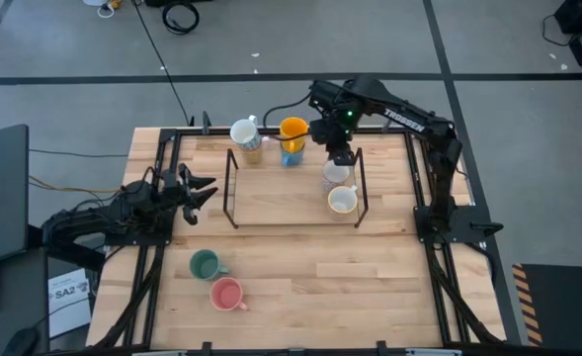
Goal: Place coffee mugs
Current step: Put the green mug on the shelf
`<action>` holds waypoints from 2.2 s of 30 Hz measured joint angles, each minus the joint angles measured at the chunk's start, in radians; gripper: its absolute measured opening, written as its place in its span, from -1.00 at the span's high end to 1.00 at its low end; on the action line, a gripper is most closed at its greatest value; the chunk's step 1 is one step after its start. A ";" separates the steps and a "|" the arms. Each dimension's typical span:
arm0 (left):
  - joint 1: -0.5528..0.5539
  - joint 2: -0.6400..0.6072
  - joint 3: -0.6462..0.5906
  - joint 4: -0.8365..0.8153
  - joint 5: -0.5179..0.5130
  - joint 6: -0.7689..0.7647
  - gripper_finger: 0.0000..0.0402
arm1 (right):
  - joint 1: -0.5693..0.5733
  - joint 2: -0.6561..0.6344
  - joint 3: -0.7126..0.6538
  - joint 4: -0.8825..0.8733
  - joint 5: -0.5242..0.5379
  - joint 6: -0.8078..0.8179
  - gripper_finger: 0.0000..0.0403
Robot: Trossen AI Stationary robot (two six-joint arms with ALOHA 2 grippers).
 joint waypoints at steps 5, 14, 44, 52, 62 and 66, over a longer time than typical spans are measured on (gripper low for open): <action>-0.031 0.018 0.069 0.008 0.008 0.000 0.22 | 0.017 -0.042 0.000 0.035 -0.084 -0.002 0.26; -0.124 0.266 0.276 -0.132 0.008 0.001 0.23 | 0.051 -0.051 0.000 0.057 -0.111 -0.008 0.26; -0.512 0.995 0.782 -1.190 0.255 -0.766 0.23 | 0.056 -0.050 -0.001 0.115 -0.105 -0.019 0.26; -0.549 1.090 0.782 -1.199 0.221 -0.811 0.23 | 0.055 -0.050 -0.001 0.115 -0.105 -0.019 0.26; -0.553 1.235 0.782 -1.198 0.195 -0.809 0.23 | 0.056 -0.050 -0.001 0.104 -0.104 -0.019 0.26; -0.553 1.269 0.782 -1.198 0.194 -0.809 0.29 | 0.056 -0.050 -0.001 0.104 -0.104 -0.019 0.26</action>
